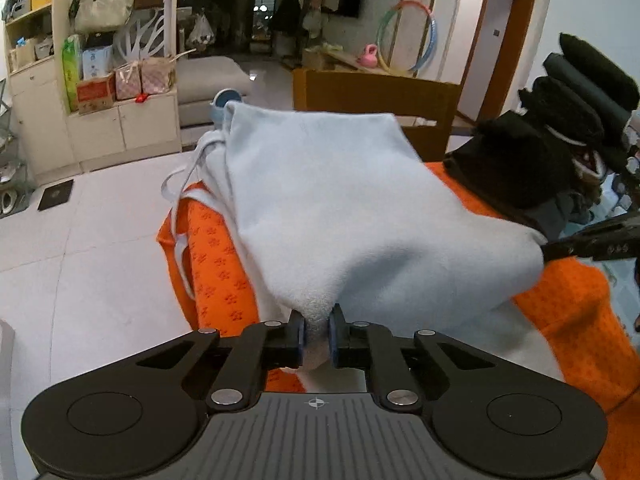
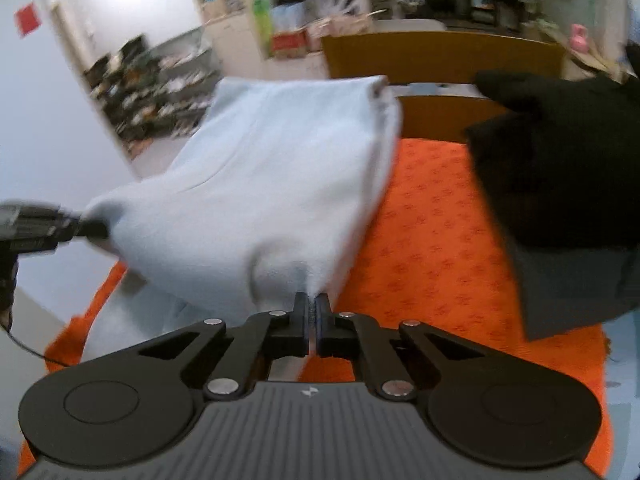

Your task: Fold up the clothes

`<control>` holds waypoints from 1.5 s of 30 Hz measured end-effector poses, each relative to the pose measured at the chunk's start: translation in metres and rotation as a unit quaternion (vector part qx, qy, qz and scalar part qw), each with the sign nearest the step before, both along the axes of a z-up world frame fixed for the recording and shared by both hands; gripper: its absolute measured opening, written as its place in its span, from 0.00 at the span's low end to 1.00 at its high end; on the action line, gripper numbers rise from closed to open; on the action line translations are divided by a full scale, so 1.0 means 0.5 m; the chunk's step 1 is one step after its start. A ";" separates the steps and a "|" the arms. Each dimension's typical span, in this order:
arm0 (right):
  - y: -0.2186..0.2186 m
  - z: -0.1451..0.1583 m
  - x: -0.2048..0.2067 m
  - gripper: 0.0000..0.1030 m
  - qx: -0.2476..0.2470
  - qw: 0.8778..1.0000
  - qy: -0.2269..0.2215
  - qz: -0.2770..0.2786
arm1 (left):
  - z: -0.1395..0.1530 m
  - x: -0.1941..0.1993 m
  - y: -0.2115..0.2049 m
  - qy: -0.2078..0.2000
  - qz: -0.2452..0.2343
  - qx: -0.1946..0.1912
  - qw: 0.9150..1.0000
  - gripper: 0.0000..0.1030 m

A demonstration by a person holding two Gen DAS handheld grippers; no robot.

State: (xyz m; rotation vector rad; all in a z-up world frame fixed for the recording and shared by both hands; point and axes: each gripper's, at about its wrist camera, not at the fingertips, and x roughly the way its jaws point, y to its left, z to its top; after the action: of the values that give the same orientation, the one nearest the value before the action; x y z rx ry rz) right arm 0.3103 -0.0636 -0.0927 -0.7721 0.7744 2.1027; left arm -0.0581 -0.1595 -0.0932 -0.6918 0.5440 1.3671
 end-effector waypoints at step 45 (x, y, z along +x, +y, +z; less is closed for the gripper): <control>-0.861 -0.100 0.145 0.42 -0.062 0.997 0.026 -0.042 | -0.116 0.239 -0.771 -0.150 -0.006 -0.082 0.985 0.57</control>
State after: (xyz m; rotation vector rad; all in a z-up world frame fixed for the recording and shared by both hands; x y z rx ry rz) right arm 0.3826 -0.4939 -0.1426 -0.7400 0.9562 2.0218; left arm 0.0612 -0.5452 -0.1513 -1.0077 0.4203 1.1864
